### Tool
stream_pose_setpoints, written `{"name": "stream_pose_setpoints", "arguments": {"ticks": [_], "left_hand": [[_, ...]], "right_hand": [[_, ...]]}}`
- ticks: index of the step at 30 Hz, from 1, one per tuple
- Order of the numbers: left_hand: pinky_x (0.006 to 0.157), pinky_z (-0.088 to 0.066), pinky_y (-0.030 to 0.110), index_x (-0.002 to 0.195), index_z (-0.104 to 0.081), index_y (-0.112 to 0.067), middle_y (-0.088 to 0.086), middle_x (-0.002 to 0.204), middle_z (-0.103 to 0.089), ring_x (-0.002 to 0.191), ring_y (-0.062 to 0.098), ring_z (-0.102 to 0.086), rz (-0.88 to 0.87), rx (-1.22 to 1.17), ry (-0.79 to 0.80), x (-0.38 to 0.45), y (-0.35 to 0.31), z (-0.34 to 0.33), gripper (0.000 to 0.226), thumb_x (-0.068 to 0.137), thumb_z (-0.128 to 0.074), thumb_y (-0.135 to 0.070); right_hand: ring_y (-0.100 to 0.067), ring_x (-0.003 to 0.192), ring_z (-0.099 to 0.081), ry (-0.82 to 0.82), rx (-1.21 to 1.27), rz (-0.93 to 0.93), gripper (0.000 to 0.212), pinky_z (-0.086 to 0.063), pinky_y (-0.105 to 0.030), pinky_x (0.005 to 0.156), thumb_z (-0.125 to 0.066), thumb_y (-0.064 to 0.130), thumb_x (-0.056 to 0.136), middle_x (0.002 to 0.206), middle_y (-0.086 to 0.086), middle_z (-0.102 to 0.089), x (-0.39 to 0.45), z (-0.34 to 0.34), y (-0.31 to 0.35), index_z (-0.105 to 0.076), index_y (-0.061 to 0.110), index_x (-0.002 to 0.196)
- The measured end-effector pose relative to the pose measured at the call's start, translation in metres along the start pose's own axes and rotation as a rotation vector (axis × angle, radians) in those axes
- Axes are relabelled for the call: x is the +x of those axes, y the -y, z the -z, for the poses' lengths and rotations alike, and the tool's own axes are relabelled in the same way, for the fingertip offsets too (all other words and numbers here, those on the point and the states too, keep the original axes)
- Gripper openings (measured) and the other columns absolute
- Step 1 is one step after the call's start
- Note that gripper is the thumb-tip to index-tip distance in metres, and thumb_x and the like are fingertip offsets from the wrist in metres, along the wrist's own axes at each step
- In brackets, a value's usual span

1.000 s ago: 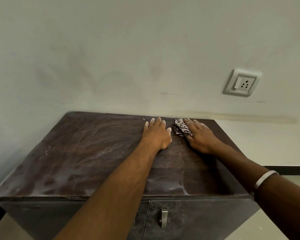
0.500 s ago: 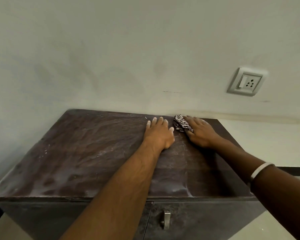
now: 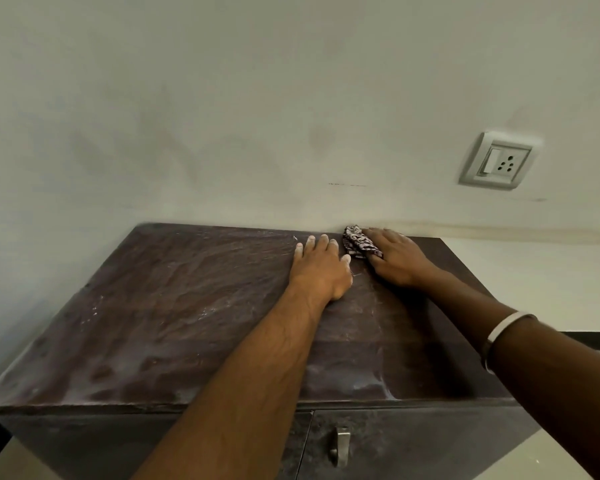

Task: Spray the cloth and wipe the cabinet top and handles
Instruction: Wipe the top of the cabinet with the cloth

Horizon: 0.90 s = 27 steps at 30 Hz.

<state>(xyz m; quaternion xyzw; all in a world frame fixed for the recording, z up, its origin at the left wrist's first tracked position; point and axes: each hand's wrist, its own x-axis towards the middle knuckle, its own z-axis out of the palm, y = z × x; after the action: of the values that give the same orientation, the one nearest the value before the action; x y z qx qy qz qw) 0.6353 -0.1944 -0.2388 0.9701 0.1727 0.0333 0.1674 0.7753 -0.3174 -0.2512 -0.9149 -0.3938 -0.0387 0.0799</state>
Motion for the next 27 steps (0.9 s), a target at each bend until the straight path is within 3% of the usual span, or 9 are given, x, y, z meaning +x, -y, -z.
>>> {"name": "stream_pose_setpoints", "arguments": {"ticks": [3,9,13,19,27], "left_hand": [[0.122,0.0,0.043,0.153,-0.015,-0.01,0.007,0.163,-0.006,0.15,0.025,0.0,0.003,-0.001,-0.004,-0.001,0.004,0.001,0.058,0.103,-0.024,-0.037],[0.122,0.0,0.043,0.153,-0.014,-0.009,0.007,0.163,-0.006,0.15,0.026,-0.001,0.015,-0.006,-0.005,-0.002,0.011,0.005,0.058,0.103,-0.023,-0.037],[0.122,-0.001,0.043,0.153,-0.015,-0.009,0.007,0.163,-0.007,0.15,0.026,-0.002,0.026,0.01,-0.007,-0.001,0.011,0.005,0.058,0.103,-0.024,-0.037],[0.122,0.0,0.043,0.154,-0.014,-0.009,0.007,0.163,-0.006,0.15,0.026,0.0,0.025,0.017,0.0,-0.004,0.011,0.006,0.058,0.103,-0.022,-0.036],[0.122,0.0,0.044,0.154,-0.013,-0.009,0.006,0.163,-0.006,0.15,0.025,-0.001,0.022,0.032,-0.007,-0.005,0.015,0.01,0.058,0.103,-0.023,-0.036]], "right_hand": [[-0.027,0.14,-0.028,-0.02,0.034,-0.047,0.056,-0.02,-0.036,0.115,-0.044,0.034,0.093,0.154,-0.003,-0.023,-0.006,0.003,-0.017,-0.03,0.028,0.147],[-0.032,0.139,-0.027,-0.006,-0.03,-0.158,0.057,-0.019,-0.04,0.114,-0.042,0.033,0.095,0.153,-0.007,-0.027,0.013,0.005,-0.01,-0.026,0.024,0.149],[-0.033,0.137,-0.031,-0.063,0.003,-0.098,0.057,-0.021,-0.042,0.114,-0.044,0.031,0.094,0.15,-0.007,-0.034,0.015,-0.003,0.015,-0.028,0.024,0.148],[-0.025,0.135,-0.037,-0.097,0.048,0.083,0.056,-0.023,-0.033,0.11,-0.049,0.022,0.093,0.147,-0.007,-0.042,-0.001,-0.001,0.007,-0.034,0.022,0.146],[-0.028,0.136,-0.033,-0.057,0.0,-0.043,0.058,-0.022,-0.039,0.112,-0.046,0.023,0.092,0.148,-0.009,-0.039,0.013,0.0,0.026,-0.031,0.02,0.147]]}}
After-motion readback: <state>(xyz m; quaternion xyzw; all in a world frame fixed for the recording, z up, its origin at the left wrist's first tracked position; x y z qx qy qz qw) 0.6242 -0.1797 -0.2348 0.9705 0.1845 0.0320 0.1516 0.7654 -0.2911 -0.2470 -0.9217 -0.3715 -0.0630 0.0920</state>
